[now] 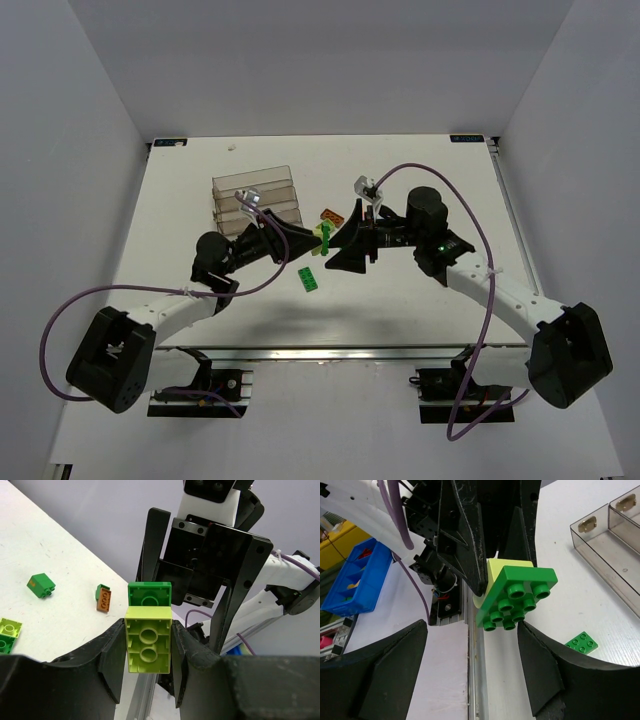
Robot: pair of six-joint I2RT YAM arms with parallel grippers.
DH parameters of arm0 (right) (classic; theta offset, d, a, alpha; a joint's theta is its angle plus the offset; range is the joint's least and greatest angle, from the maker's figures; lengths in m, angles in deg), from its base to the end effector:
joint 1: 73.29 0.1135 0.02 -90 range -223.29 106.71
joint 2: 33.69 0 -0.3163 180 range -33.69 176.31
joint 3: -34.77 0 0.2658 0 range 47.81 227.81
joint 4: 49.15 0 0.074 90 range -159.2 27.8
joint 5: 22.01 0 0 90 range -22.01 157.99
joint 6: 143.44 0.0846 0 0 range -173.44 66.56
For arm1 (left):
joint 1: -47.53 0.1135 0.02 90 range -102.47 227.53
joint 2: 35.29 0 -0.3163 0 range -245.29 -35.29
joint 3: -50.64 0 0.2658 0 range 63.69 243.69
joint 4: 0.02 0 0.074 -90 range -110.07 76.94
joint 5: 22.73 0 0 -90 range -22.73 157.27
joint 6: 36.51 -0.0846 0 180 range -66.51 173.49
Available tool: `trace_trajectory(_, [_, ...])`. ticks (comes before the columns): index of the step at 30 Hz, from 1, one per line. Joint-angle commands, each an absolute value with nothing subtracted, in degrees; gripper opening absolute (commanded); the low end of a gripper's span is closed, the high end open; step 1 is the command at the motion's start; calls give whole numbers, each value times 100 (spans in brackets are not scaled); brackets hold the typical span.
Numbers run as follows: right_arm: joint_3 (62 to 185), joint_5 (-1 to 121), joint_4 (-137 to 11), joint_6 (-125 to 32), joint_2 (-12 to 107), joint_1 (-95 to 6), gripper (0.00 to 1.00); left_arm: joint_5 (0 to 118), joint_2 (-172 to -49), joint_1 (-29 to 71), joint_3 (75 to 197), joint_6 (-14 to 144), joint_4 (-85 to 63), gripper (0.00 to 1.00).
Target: Sort the legos into containers by color
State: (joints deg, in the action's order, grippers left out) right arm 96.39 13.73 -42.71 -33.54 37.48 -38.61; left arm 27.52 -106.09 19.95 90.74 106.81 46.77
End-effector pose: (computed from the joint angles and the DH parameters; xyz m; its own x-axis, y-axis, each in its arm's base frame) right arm 0.2103 0.2290 0.3621 -0.3819 -0.0225 -0.9239 -0.9240 0.0285 0.3813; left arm 0.2215 -0.1767 0.3150 -0.5755 -0.3951 -0.7161 0.7349 0.1343 -0.6647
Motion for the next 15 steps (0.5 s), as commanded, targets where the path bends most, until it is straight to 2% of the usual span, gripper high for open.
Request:
trace_trajectory(1, [9800, 1499, -4128, -3314, 3759, -3752, 77, 2816, -10516, 1931, 9243, 10491, 4459, 0])
trace_trajectory(15, [9817, 1859, -4277, -3691, 3741, -3717, 76, 2702, -10437, 1870, 9234, 10499, 4547, 0])
